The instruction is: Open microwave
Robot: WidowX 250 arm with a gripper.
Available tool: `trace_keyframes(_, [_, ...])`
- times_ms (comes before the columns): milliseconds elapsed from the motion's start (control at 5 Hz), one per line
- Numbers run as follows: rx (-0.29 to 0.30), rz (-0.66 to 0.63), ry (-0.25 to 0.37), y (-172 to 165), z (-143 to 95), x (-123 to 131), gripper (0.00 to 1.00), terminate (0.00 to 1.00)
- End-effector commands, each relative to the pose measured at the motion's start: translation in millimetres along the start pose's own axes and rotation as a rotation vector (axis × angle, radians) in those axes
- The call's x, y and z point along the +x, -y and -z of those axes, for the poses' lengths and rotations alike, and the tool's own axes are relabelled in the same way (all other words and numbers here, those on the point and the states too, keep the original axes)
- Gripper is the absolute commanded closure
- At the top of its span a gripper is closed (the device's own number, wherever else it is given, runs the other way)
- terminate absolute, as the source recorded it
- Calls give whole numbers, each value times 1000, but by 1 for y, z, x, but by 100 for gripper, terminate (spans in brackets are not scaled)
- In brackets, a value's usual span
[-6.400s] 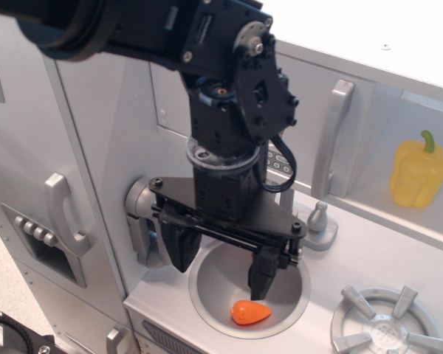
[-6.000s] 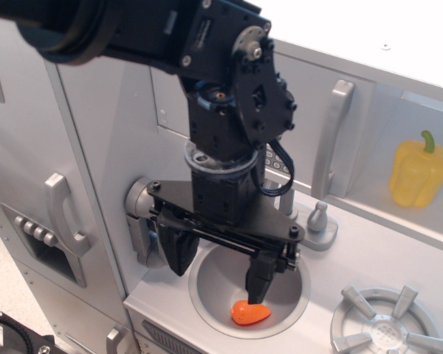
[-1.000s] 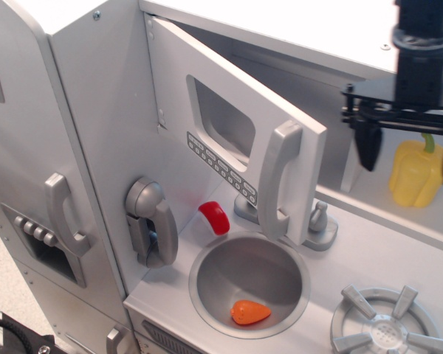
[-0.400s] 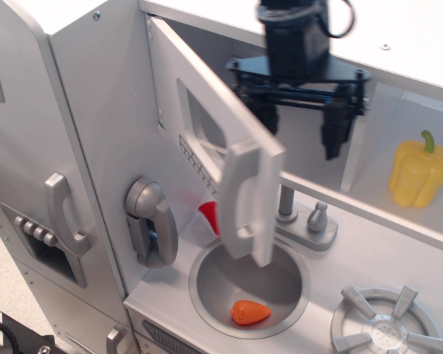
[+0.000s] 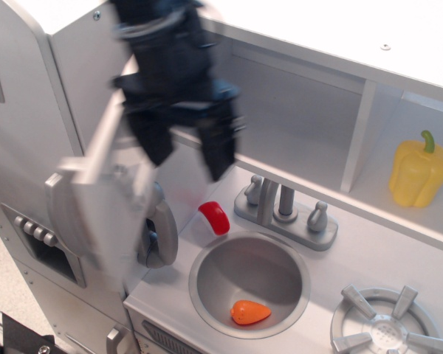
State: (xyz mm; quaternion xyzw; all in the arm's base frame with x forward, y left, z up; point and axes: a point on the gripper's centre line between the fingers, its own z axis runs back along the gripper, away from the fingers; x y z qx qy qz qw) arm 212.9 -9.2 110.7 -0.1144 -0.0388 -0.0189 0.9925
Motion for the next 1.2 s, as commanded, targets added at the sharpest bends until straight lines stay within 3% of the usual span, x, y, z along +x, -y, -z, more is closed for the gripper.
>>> trace_keyframes(0, [66,56,104,-48,-25,-35,0,0])
trace_keyframes(200, [52,45,97,-48,-32,-39,0,0])
trace_keyframes(600, [-5,10,81,13,-34,-29,0,0])
trace_keyframes(800, [-31,-21,81,23,-52,-17,0,0])
trace_keyframes(1000, [-31,-21,81,23,-52,-17,0,100])
